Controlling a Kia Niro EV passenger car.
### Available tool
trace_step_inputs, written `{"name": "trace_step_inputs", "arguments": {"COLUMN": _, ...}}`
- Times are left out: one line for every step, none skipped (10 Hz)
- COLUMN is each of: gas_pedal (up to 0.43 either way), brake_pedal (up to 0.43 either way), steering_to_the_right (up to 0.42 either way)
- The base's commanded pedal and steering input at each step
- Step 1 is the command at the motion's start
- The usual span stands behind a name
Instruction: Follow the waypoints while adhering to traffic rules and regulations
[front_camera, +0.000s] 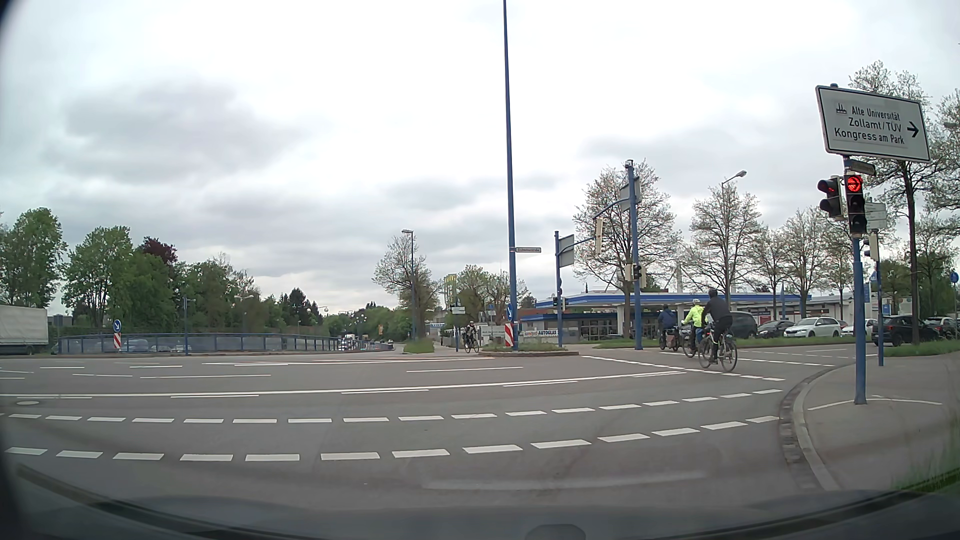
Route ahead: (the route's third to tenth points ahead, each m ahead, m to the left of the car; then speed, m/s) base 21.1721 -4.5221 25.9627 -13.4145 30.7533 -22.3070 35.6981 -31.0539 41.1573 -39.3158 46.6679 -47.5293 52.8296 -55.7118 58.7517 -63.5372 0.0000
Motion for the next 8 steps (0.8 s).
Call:
{"name": "trace_step_inputs", "arguments": {"gas_pedal": 0.0, "brake_pedal": 0.244, "steering_to_the_right": 0.033}}
{"name": "trace_step_inputs", "arguments": {"gas_pedal": 0.0, "brake_pedal": 0.244, "steering_to_the_right": 0.033}}
{"name": "trace_step_inputs", "arguments": {"gas_pedal": 0.0, "brake_pedal": 0.244, "steering_to_the_right": 0.033}}
{"name": "trace_step_inputs", "arguments": {"gas_pedal": 0.0, "brake_pedal": 0.244, "steering_to_the_right": 0.033}}
{"name": "trace_step_inputs", "arguments": {"gas_pedal": 0.0, "brake_pedal": 0.244, "steering_to_the_right": 0.033}}
{"name": "trace_step_inputs", "arguments": {"gas_pedal": 0.0, "brake_pedal": 0.244, "steering_to_the_right": 0.033}}
{"name": "trace_step_inputs", "arguments": {"gas_pedal": 0.0, "brake_pedal": 0.244, "steering_to_the_right": 0.033}}
{"name": "trace_step_inputs", "arguments": {"gas_pedal": 0.0, "brake_pedal": 0.244, "steering_to_the_right": 0.033}}
